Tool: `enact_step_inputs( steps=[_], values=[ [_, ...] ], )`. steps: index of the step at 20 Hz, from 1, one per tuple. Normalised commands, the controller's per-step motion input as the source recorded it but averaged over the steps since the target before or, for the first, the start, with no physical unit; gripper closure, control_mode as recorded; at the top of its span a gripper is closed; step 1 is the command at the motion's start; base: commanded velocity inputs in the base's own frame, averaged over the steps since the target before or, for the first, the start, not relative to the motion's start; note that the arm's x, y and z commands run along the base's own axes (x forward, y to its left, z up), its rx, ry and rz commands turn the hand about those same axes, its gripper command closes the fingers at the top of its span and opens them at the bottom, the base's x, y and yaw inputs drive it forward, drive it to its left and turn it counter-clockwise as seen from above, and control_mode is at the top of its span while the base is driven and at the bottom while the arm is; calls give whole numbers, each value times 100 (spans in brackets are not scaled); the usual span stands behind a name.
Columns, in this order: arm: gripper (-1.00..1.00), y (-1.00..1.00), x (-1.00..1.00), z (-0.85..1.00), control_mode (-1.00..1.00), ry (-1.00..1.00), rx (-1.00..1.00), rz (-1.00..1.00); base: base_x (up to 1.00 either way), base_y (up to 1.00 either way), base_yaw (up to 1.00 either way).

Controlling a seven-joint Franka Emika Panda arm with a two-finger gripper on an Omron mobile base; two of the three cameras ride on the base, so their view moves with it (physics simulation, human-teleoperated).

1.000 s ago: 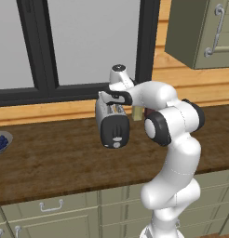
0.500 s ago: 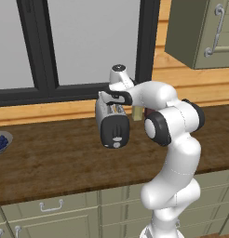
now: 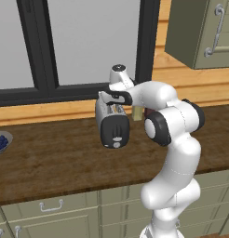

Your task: Start the toaster. Once the lever pops up, take the bread to the plate on the dining counter.

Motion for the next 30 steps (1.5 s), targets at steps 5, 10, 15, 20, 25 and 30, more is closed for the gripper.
enact_step_inputs(
  steps=[5,10,15,20,25,30],
  values=[
    [-100,0,0,0,-100,0,0,0,0,0,0],
    [-100,0,0,0,-100,0,0,0,0,0,0],
    [-100,0,0,0,-100,0,0,0,0,0,0],
    [-100,0,0,0,-100,0,0,0,0,0,0],
    [-100,0,0,0,-100,0,0,0,0,0,0],
    [-100,0,0,0,-100,0,0,0,0,0,0]
  ],
)
